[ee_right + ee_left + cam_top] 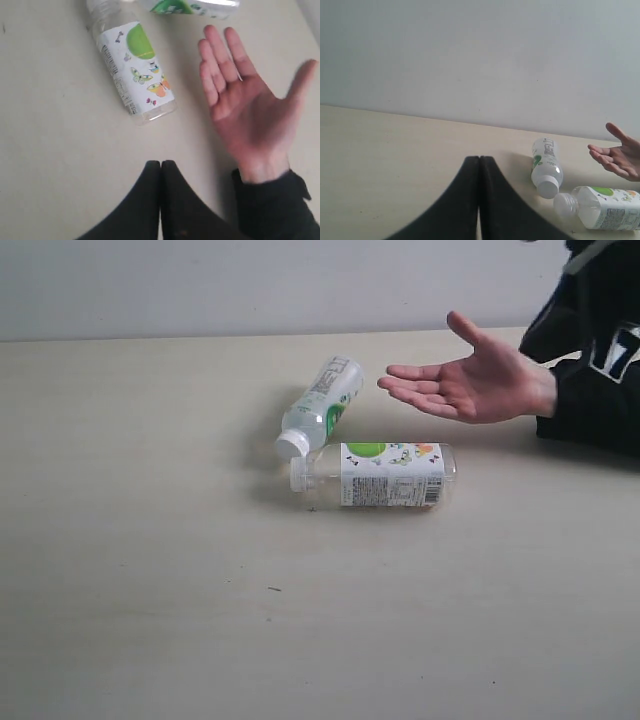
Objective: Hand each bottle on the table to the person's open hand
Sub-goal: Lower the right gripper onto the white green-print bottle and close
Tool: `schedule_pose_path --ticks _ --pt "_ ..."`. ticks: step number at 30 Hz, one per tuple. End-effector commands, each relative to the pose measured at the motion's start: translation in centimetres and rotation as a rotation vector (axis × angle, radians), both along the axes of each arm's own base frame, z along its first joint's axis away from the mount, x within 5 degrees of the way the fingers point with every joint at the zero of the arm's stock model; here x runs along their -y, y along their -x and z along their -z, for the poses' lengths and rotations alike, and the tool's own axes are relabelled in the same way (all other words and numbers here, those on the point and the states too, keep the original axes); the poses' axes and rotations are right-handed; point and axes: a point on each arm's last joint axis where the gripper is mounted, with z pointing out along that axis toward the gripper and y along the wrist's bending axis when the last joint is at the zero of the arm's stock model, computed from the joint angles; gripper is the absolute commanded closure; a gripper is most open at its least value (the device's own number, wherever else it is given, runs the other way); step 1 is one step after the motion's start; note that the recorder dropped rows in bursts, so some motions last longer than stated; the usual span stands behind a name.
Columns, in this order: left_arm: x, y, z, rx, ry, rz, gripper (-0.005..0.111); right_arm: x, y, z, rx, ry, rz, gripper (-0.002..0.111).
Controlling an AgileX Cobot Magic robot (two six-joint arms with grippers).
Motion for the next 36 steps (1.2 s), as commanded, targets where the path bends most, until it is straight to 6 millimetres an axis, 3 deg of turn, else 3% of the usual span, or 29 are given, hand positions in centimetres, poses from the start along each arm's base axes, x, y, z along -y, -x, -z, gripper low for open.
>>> schedule_pose_path --ticks 1,7,9,10,13,14,17,20,36 --pt "0.0 0.1 -0.1 0.012 -0.004 -0.001 0.106 -1.6 -4.2 2.0 -0.064 0.077 -0.166 0.108" --pt "0.0 0.1 -0.1 0.012 -0.004 -0.001 0.106 -4.5 -9.4 5.4 -0.182 0.139 -0.331 0.107" --pt "0.0 0.1 -0.1 0.012 -0.004 -0.001 0.106 -6.2 -9.9 6.3 -0.178 0.155 -0.363 0.094" --pt "0.0 0.1 -0.1 0.012 -0.004 -0.001 0.106 -7.5 -9.9 7.3 -0.170 0.182 -0.397 0.077" --pt "0.0 0.1 -0.1 0.012 -0.004 -0.001 0.106 -10.9 -9.9 9.7 -0.147 0.171 -0.421 0.041" --pt "0.0 0.1 -0.1 0.012 -0.004 -0.001 0.106 -11.5 -9.8 10.2 -0.143 0.175 -0.425 0.038" --pt "0.0 0.1 -0.1 0.012 -0.004 -0.001 0.106 -12.9 -9.8 11.9 -0.131 0.236 -0.440 0.038" --pt "0.0 0.1 -0.1 0.012 -0.004 -0.001 0.106 -12.8 -10.1 13.1 -0.164 0.254 -0.375 0.030" --pt "0.0 0.1 -0.1 0.012 -0.004 -0.001 0.106 -13.2 -11.4 17.1 -0.162 0.288 -0.366 0.023"
